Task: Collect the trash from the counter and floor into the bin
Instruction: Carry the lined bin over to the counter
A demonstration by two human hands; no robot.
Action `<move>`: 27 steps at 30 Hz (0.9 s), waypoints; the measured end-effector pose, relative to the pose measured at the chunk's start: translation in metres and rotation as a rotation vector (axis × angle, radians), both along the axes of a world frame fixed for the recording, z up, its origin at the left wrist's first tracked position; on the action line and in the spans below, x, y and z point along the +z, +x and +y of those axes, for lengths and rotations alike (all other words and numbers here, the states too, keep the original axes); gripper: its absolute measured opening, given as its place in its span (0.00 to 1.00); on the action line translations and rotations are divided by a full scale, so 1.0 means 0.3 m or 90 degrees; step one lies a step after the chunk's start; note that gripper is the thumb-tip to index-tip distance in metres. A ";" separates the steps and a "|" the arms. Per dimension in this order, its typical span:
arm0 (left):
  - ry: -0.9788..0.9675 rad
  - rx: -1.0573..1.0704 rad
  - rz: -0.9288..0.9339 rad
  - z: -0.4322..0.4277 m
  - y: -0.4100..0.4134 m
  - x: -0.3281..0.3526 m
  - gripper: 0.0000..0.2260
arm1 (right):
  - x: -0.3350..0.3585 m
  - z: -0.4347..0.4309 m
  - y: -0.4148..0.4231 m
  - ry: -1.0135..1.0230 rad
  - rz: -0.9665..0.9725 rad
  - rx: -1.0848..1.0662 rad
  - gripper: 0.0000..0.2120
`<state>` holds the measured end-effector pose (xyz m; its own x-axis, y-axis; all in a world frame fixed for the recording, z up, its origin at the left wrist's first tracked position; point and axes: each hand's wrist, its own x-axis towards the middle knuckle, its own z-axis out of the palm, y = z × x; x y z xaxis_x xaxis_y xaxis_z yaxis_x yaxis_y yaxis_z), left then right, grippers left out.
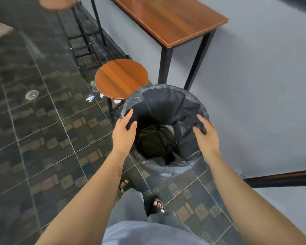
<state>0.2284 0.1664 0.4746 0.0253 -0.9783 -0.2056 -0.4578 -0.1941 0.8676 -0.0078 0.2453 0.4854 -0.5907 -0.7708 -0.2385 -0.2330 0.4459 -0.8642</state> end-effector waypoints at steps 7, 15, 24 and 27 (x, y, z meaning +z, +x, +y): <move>-0.031 0.122 0.106 -0.016 0.348 0.028 0.21 | 0.001 -0.150 0.299 -0.038 -0.011 0.107 0.22; -0.069 0.205 0.121 -0.230 0.855 0.084 0.22 | 0.044 -0.437 0.786 -0.060 -0.085 0.207 0.22; -0.080 0.222 0.195 -0.538 1.252 0.159 0.23 | 0.064 -0.778 1.199 -0.083 -0.129 0.204 0.22; -0.085 0.229 0.218 -0.654 1.298 0.182 0.23 | 0.086 -0.900 1.256 -0.097 -0.135 0.198 0.22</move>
<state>0.6178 -0.0297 0.5293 0.3177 -0.9386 -0.1347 -0.0675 -0.1641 0.9841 0.3689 -0.0247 0.5112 -0.2732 -0.9411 -0.1990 -0.1462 0.2451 -0.9584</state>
